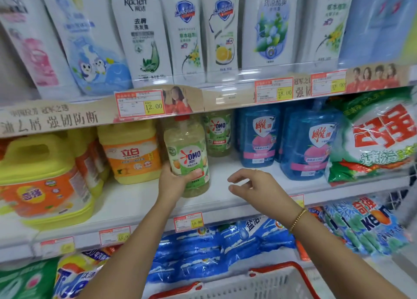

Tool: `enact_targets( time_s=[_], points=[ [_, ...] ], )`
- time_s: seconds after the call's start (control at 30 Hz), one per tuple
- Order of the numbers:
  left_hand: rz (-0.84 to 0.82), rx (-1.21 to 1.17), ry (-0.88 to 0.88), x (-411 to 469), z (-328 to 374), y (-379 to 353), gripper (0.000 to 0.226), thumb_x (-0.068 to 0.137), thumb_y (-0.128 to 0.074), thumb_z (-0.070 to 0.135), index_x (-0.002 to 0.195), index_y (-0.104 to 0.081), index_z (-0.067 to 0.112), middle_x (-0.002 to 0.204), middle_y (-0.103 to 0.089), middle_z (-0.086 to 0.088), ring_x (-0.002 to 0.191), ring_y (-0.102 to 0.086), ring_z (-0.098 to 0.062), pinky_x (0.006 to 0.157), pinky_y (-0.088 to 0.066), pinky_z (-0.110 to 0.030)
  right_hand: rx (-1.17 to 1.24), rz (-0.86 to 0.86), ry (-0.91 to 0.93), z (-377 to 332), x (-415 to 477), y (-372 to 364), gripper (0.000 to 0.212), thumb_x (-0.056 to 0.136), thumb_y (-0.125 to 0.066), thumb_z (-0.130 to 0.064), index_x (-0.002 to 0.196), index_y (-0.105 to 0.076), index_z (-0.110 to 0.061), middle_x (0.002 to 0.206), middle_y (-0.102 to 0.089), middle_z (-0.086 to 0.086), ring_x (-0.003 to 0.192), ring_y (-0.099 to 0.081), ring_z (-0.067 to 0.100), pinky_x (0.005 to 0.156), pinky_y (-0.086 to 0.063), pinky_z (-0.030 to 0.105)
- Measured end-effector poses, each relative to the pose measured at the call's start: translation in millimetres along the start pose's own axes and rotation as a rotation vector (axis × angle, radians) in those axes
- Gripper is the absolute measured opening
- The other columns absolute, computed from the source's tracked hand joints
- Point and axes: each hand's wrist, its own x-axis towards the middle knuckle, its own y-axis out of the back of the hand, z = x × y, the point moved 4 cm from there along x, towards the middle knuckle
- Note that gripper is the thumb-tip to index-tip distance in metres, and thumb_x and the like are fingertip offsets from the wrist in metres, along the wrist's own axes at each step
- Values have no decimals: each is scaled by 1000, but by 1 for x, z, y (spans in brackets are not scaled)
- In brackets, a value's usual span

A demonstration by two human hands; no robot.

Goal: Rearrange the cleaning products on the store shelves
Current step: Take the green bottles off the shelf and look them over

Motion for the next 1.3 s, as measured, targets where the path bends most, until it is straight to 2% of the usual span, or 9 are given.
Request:
enact_targets(
  time_s=[0.17,0.27,0.33,0.5,0.63,0.8,0.93,1.1,1.3],
  points=[
    [-73,-346,148,-23,11,-17,77,50,-91,40,119,-59,26,111,-71,6,103,-66,-17,93,-52,-47,83,70,-51,1,-31,22,24,86,-66,-28,110,-61,-28,109,-61,-11,84,-61,0,63,-47,8],
    [-109,-591,219,-48,24,-26,31,80,-73,16,107,-61,22,104,-71,1,93,-66,-15,80,-56,-42,166,130,-75,4,-45,33,35,83,-70,-31,116,-56,-30,113,-60,-9,91,-61,2,66,-49,12],
    [-158,-646,256,-66,28,-27,25,83,-68,12,105,-61,20,99,-72,-1,88,-68,-14,71,-58,-39,208,100,-71,5,-55,34,50,78,-75,-34,121,-50,-33,115,-56,-13,99,-60,4,74,-51,19],
    [-237,-355,149,-109,13,-13,63,54,-84,20,112,-60,12,105,-73,-7,92,-71,-24,78,-57,-45,312,-69,-61,13,-73,16,77,63,-86,-32,126,-41,-37,126,-50,-11,117,-52,8,93,-52,31],
    [-191,-69,-37,-138,7,-6,79,38,-93,19,108,-57,19,99,-73,1,89,-70,-11,78,-57,-31,189,-151,20,10,-88,1,89,67,-84,-30,137,-31,-43,132,-48,-12,123,-47,6,92,-45,15],
    [-217,99,-305,-161,33,-5,87,41,-93,40,118,-59,19,108,-69,5,100,-66,-7,84,-56,-26,106,15,224,-8,-107,5,61,78,-77,-22,124,-45,-45,111,-59,-27,107,-50,-16,86,-42,4],
    [-195,125,-487,-180,56,2,63,54,-83,40,110,-54,51,110,-62,21,104,-58,4,86,-44,-8,13,160,299,-22,-117,15,48,80,-68,-1,110,-52,-35,93,-46,-34,88,-44,-32,71,-32,-7],
    [-231,126,-409,-179,53,11,86,40,-95,41,117,-60,24,109,-68,7,98,-62,2,76,-47,-7,27,81,310,-23,-118,12,61,75,-79,-23,112,-43,-56,108,-55,-30,105,-51,-14,86,-40,3],
    [-107,-18,-290,-179,55,14,56,53,-91,22,97,-57,30,81,-69,23,77,-63,9,62,-50,-10,58,271,364,-30,-123,-7,80,77,-76,-29,140,-29,-46,139,-42,-18,125,-41,-7,102,-36,11]
  ],
)
